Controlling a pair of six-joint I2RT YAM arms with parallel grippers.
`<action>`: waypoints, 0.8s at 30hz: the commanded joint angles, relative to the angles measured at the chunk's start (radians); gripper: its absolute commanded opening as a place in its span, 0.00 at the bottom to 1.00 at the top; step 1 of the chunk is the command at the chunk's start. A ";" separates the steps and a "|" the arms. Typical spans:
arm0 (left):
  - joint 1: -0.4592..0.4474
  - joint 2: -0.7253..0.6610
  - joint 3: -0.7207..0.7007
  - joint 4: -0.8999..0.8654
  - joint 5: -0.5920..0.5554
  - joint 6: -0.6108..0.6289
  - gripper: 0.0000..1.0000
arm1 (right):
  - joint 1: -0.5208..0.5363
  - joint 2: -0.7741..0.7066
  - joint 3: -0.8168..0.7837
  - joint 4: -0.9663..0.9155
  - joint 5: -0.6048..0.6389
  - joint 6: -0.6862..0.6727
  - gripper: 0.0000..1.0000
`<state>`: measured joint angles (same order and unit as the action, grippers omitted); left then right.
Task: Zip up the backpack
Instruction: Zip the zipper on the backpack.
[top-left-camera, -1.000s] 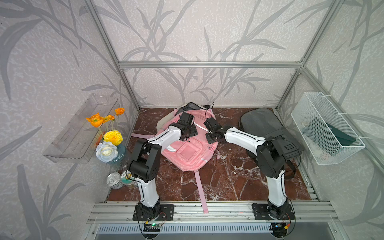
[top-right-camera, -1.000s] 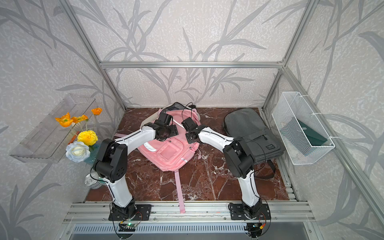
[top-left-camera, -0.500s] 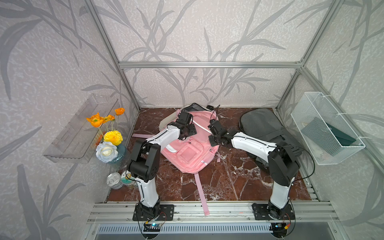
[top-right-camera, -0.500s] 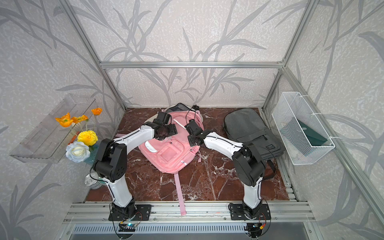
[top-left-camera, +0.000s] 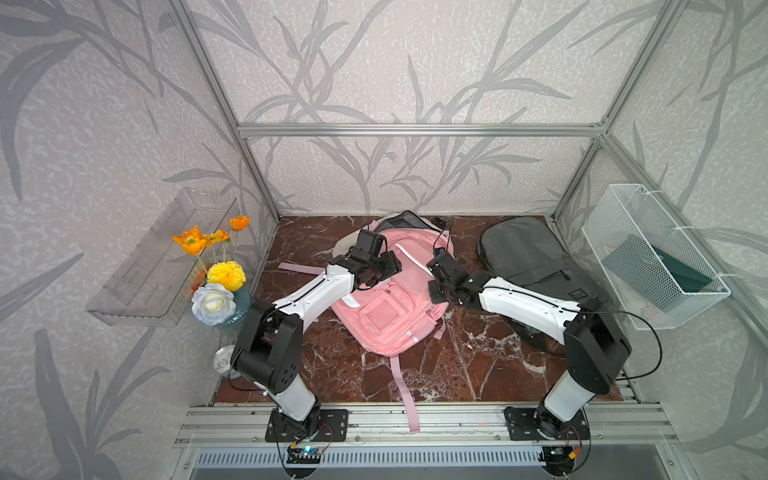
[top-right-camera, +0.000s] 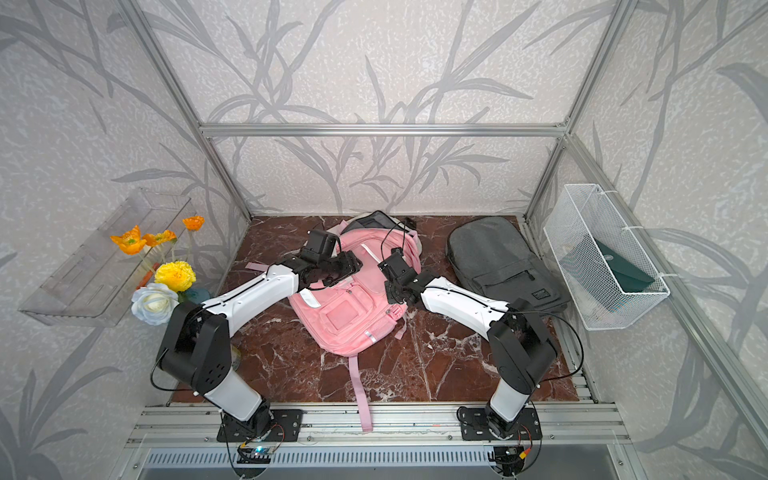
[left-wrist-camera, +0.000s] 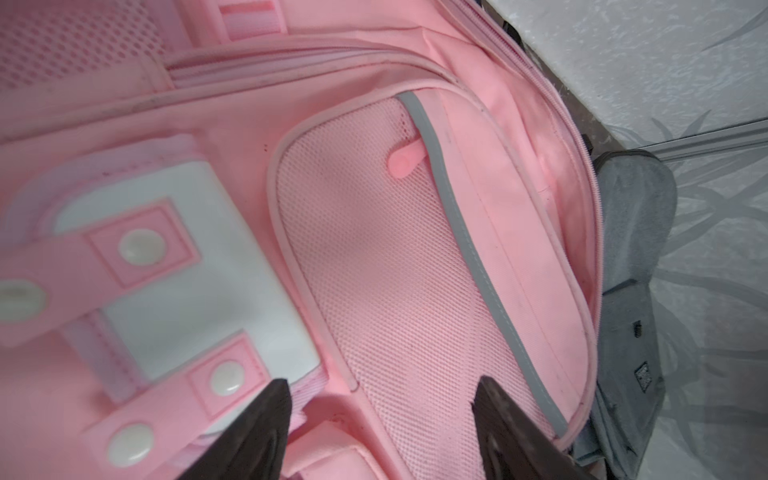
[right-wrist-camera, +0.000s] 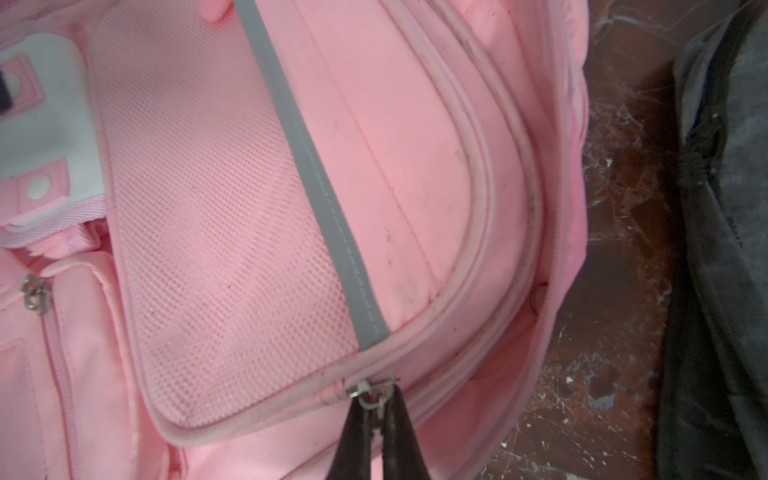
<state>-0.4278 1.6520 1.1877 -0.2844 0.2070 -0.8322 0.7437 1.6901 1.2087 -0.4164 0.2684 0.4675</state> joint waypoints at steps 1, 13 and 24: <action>-0.017 0.056 0.003 0.063 0.053 -0.060 0.67 | 0.006 -0.006 0.012 0.019 0.009 0.015 0.00; -0.017 0.134 0.016 0.021 -0.025 -0.069 0.64 | 0.009 -0.020 0.005 0.011 0.023 0.014 0.00; -0.015 0.131 -0.011 -0.027 -0.028 -0.105 0.77 | 0.009 0.007 0.025 0.014 0.013 0.013 0.00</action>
<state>-0.4469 1.7649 1.2053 -0.2356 0.2111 -0.9211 0.7490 1.6913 1.2087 -0.4152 0.2680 0.4717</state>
